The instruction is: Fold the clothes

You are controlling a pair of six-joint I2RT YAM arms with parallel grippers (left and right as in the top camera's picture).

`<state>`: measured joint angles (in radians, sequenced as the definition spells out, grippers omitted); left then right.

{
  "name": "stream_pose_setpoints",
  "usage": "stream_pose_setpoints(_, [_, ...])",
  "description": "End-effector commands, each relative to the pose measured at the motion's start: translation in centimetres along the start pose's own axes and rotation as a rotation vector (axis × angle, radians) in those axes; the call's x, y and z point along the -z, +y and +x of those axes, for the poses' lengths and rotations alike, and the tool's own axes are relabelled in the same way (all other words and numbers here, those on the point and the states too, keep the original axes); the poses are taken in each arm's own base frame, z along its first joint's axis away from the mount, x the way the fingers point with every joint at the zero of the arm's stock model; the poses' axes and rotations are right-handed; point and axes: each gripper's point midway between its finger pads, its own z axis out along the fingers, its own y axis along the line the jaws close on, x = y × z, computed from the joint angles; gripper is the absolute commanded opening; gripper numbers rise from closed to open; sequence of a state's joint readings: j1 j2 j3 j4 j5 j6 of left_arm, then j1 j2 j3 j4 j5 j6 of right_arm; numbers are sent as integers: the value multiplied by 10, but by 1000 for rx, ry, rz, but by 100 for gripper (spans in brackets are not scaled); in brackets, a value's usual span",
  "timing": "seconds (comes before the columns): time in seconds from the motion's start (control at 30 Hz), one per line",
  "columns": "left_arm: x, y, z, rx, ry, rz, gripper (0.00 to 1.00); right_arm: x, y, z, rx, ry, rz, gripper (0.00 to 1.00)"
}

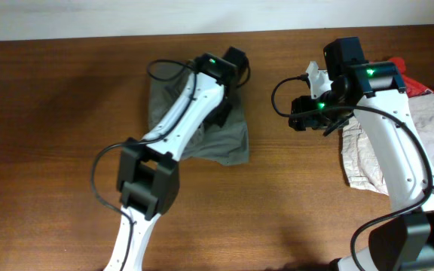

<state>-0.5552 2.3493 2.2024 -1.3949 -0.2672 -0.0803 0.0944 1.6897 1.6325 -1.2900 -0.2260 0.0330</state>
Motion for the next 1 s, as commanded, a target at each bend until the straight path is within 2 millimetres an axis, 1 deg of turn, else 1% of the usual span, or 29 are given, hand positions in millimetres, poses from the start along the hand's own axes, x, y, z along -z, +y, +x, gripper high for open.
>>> stream_pose_setpoints(0.0, [-39, -18, 1, 18, 61, -17, 0, 0, 2, 0, -6, -1, -10, 61])
stream_pose_setpoints(0.03, [-48, -22, 2, 21, 74, -19, 1, 0, 2, 0, -6, -1, -10, 61])
stream_pose_setpoints(0.07, [-56, -27, 4, 11, 92, -21, 6, 0, 2, 0, -6, 0, -10, 61])
stream_pose_setpoints(0.1, [-63, -30, 7, 0, 113, -25, 17, 0, 2, 0, -7, 2, -10, 61])
stream_pose_setpoints(0.13, [-68, -32, 10, -6, 129, -27, 32, 0, 2, 1, -7, 2, -10, 61])
stream_pose_setpoints(0.17, [-72, -34, 13, -11, 145, -36, 62, 0, 2, 1, -7, 2, -9, 61])
stream_pose_setpoints(0.2, [-73, -33, 14, 0, 147, -52, 72, 0, 2, 1, -7, 2, -9, 61])
stream_pose_setpoints(0.27, [-70, -27, 11, 35, 128, -102, 81, 0, 2, 1, -7, 2, -10, 61])
stream_pose_setpoints(0.33, [-60, -27, 4, 48, 97, -106, 94, 0, 2, 1, -7, 2, -10, 61])
stream_pose_setpoints(0.4, [-49, -26, 0, 53, 77, -96, 99, 0, 2, 1, -7, 2, -9, 61])
stream_pose_setpoints(0.53, [-16, -26, -7, 75, 32, -41, 99, 0, 2, 1, -7, 3, -9, 61])
stream_pose_setpoints(0.57, [-3, -25, -11, 84, 5, -24, 99, 0, 2, 1, -7, 4, -9, 61])
stream_pose_setpoints(0.8, [54, -21, -33, 130, -137, 74, 99, 0, 2, 1, -8, 5, -8, 61])
stream_pose_setpoints(0.87, [63, -15, -37, 149, -160, 95, 99, 0, 2, 1, -8, 6, -8, 61])
stream_pose_setpoints(0.97, [69, 7, -37, 190, -169, 88, 98, 0, 2, 2, -8, 6, -9, 61])
